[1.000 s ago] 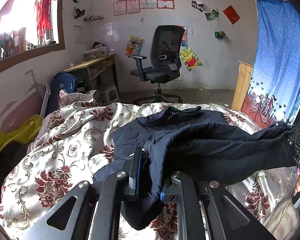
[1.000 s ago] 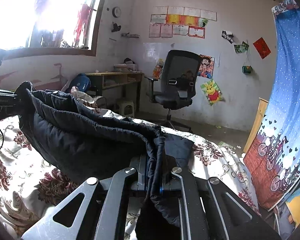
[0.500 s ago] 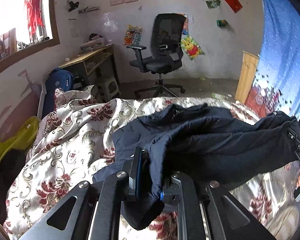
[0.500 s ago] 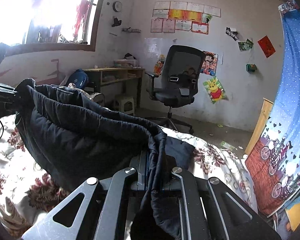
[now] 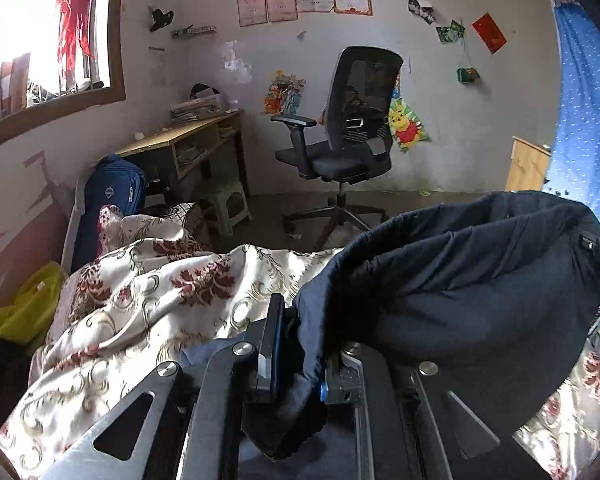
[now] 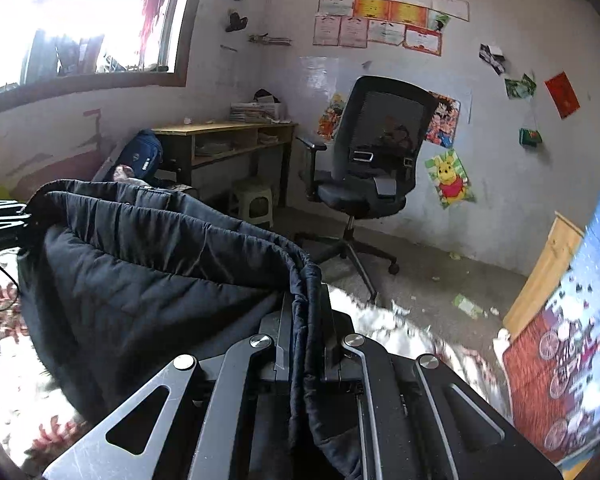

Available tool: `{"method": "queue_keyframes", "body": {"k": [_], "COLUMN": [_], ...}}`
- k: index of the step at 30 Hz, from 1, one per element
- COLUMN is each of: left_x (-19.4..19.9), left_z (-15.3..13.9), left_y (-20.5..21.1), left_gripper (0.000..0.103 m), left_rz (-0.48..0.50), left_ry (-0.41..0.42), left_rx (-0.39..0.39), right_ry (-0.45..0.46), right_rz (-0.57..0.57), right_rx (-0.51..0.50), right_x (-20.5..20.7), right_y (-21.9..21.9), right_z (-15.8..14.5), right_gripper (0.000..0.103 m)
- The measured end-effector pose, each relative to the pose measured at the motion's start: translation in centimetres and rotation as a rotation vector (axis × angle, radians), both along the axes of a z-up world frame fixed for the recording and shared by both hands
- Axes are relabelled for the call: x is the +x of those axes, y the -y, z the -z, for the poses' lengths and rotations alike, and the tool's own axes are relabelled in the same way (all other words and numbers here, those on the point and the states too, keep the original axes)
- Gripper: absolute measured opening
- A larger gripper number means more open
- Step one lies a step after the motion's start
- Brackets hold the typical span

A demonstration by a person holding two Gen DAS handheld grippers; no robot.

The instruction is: Fold large clothes

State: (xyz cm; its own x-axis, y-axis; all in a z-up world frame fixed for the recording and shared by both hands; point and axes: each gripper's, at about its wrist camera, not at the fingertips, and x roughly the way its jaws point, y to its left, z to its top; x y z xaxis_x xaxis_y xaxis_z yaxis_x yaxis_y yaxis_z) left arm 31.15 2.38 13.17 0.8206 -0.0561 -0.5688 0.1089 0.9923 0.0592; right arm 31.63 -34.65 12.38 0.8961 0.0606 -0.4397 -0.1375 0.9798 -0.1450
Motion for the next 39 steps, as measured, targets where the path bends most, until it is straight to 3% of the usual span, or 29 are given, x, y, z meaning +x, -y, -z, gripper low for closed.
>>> {"method": "queue_keyframes", "body": {"k": [4, 9, 20, 25, 33, 39], "left_x": [4.2, 8.6, 13.1, 14.1, 14.5, 14.3], "left_z": [2.1, 6.0, 11.7, 14.0, 15.2, 15.5], "left_y": [-0.6, -2.1, -2.3, -2.2, -2.3, -2.5], "left_gripper": [0.012, 0.012, 0.012, 0.012, 0.015, 0.017], "left_rz": [-0.019, -0.027, -0.052, -0.065, -0.07, -0.075], "left_ry": [-0.025, -0.118, -0.176, -0.207, -0.214, -0.215], "left_rx": [-0.028, -0.107, -0.106, -0.128, -0.135, -0.143], "right_ry": [0.007, -0.073, -0.212, -0.233, -0.207, -0.2], "right_rz": [-0.027, -0.065, 0.005, 0.028, 0.037, 0.063], "right_rx": [0.029, 0.041, 0.002, 0.005, -0.001, 0.002], "right_x": [5.1, 11.0, 17.6, 18.0, 17.5, 17.0], "right_y": [-0.6, -0.9, -3.1, -3.2, -3.2, -2.4], "right_z": [1.2, 4.4, 11.1, 13.7, 14.5, 14.2], "right_gripper": [0.007, 0.007, 0.008, 0.009, 0.013, 0.028]}}
